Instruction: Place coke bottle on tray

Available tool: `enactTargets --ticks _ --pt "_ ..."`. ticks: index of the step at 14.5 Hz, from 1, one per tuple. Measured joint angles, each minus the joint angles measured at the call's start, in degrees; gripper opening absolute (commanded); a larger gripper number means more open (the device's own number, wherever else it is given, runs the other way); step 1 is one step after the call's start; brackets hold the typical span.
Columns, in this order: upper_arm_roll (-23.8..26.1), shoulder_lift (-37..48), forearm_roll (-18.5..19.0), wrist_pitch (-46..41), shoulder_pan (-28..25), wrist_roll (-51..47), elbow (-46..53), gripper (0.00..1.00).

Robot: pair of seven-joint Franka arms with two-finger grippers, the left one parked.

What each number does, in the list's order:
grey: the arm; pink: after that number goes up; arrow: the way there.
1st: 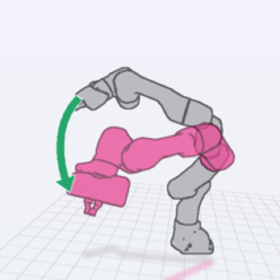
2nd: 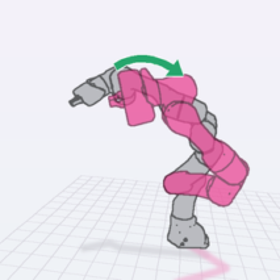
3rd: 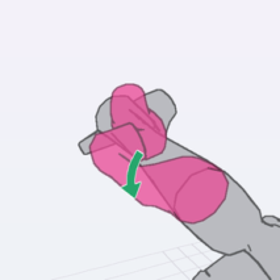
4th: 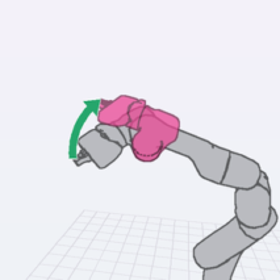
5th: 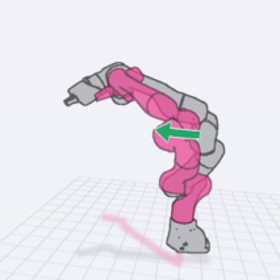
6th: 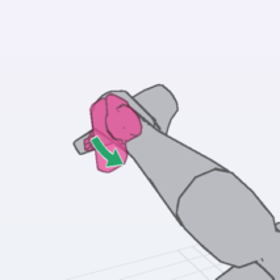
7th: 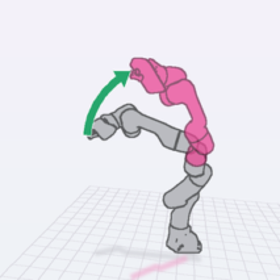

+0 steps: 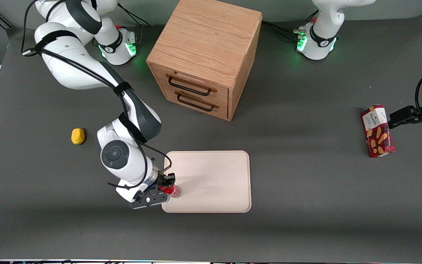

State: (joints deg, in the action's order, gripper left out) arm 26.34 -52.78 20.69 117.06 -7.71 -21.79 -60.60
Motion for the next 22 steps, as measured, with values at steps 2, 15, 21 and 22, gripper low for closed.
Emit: enactTargets --ticks 2,15,21,22 --pt "0.1 -0.2 1.1 1.0 -0.1 0.0 -0.2 1.0" --pt "0.1 0.4 1.8 2.1 0.0 0.0 0.2 1.0" --pt "0.3 11.4 -2.6 -14.4 1.3 -0.4 1.2 1.0" --pt "-0.2 14.0 -4.0 -16.6 2.0 -0.4 0.5 1.0"
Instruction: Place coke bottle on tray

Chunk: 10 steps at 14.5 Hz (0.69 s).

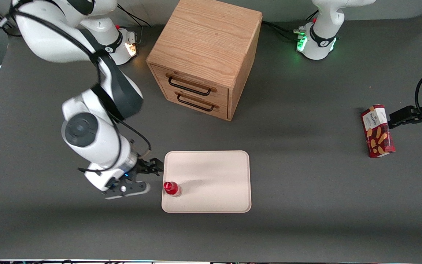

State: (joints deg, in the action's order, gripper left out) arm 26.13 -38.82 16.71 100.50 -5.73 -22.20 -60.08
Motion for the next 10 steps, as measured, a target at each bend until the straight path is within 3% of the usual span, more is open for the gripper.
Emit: enactTargets --ticks 5,10 --pt "-10.1 16.4 -11.5 -3.3 1.6 0.1 -13.0 1.0" --pt "-19.6 34.1 -15.6 -4.0 2.0 3.6 -33.1 1.0"
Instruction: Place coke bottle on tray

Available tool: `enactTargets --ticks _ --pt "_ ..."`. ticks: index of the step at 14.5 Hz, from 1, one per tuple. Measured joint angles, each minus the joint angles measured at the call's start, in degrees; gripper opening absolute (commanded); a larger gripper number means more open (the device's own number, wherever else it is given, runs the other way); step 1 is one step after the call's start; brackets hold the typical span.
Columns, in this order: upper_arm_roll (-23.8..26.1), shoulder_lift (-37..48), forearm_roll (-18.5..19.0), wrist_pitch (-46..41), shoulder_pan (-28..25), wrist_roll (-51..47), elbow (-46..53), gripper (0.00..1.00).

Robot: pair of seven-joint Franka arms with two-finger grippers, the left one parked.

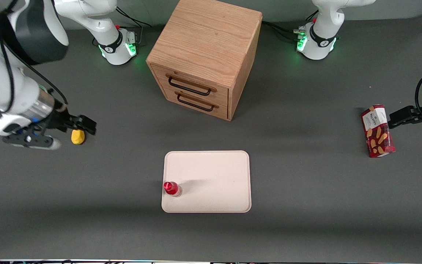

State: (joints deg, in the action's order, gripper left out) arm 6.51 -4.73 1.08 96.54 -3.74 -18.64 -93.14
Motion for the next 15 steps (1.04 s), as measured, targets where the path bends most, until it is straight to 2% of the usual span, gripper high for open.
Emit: enactTargets --ticks 3,6,11,15 --pt "-4.2 10.0 -0.3 -0.2 0.1 4.8 -10.2 1.0" --pt "-5.2 16.3 -0.5 -2.3 0.0 6.0 -14.8 1.0" --pt "-5.9 17.0 -0.5 -2.3 -0.2 6.5 -14.3 1.0" --pt "-10.5 15.9 -2.5 -2.3 -0.1 10.7 -12.6 1.0"
